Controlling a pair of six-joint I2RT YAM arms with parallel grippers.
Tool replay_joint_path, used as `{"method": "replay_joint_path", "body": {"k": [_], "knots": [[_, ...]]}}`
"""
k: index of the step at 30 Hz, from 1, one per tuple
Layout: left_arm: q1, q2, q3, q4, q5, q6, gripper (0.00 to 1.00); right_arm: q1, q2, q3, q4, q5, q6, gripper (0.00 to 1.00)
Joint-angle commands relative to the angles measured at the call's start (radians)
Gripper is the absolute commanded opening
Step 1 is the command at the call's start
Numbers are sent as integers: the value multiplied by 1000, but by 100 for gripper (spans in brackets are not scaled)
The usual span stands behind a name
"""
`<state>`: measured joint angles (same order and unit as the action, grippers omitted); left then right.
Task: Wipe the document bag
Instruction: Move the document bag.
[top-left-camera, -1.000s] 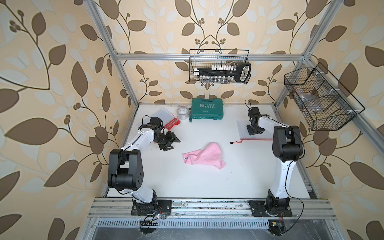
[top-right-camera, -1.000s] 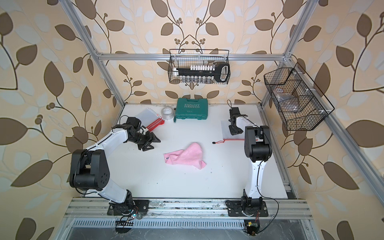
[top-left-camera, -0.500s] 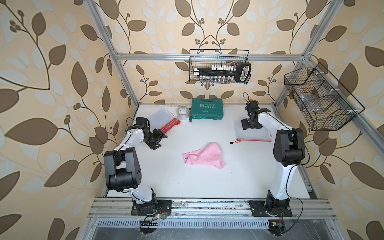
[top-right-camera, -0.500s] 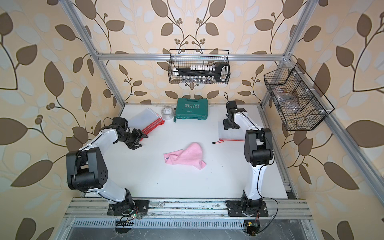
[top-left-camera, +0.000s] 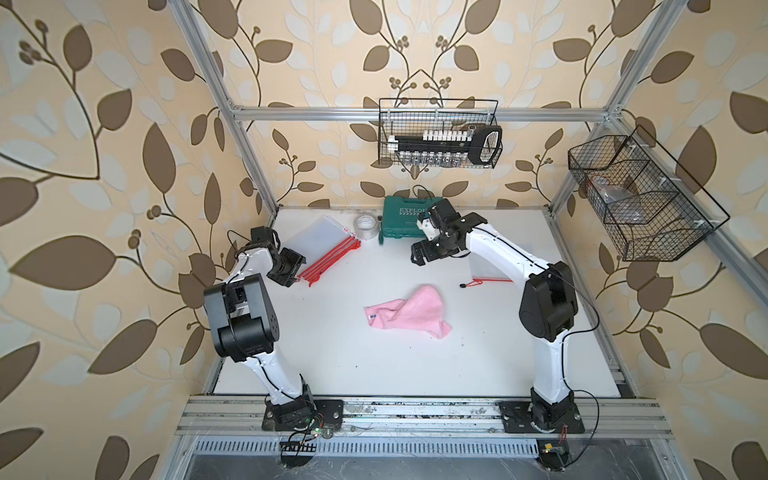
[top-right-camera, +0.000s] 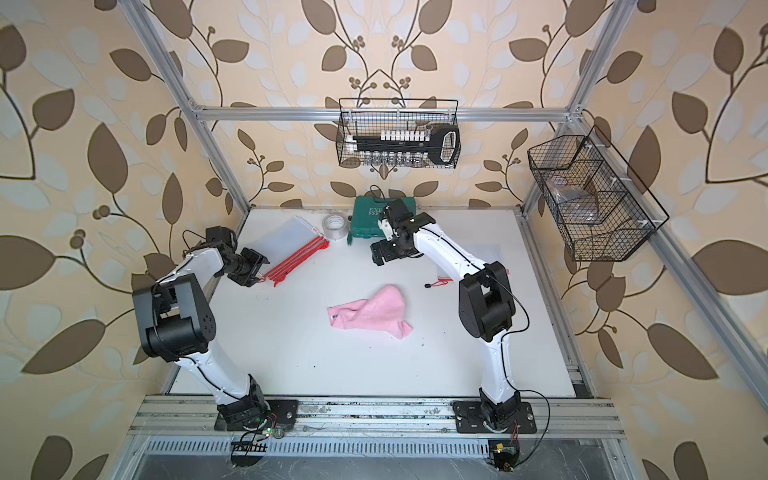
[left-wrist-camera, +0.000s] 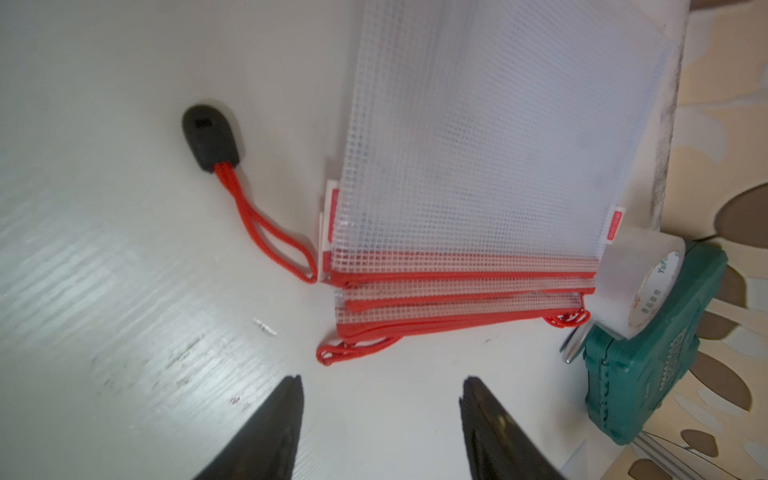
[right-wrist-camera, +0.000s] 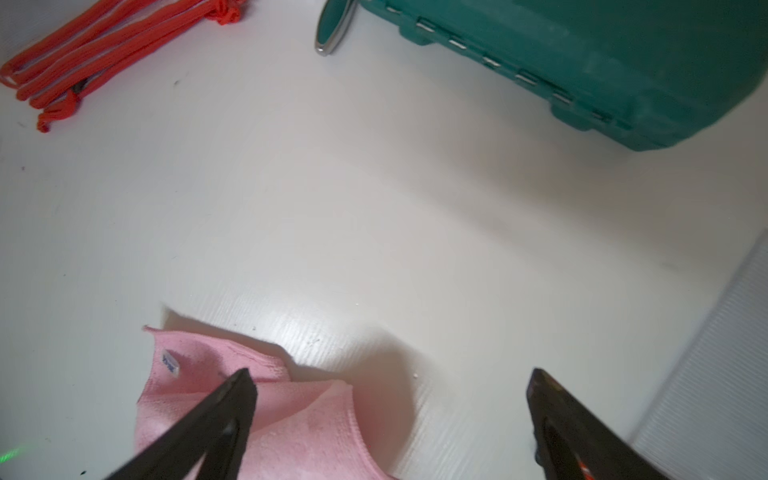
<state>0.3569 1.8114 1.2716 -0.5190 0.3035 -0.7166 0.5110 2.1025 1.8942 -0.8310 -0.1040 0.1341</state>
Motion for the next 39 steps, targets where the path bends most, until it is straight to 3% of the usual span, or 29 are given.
{"method": "replay_joint_path", "body": {"k": [1, 9, 15, 20, 28, 31, 39], "knots": [[1, 63, 50, 1, -69, -22, 63, -7, 50, 71, -34, -53, 9, 98], [-5, 161, 83, 42, -77, -24, 63, -7, 94, 80, -23, -98, 21, 98], [-15, 163, 85, 78, -54, -21, 56, -8, 93, 66, -15, -105, 21, 98], [-30, 173, 96, 95, -31, -23, 34, -8, 103, 69, -12, -114, 21, 98], [-42, 162, 99, 117, -18, -10, 14, -6, 105, 66, -11, -128, 24, 98], [-50, 148, 96, 133, -17, 4, 2, -6, 100, 57, -4, -132, 24, 98], [-51, 101, 75, 136, 9, 23, 0, -6, 106, 57, -4, -147, 24, 97]]}}
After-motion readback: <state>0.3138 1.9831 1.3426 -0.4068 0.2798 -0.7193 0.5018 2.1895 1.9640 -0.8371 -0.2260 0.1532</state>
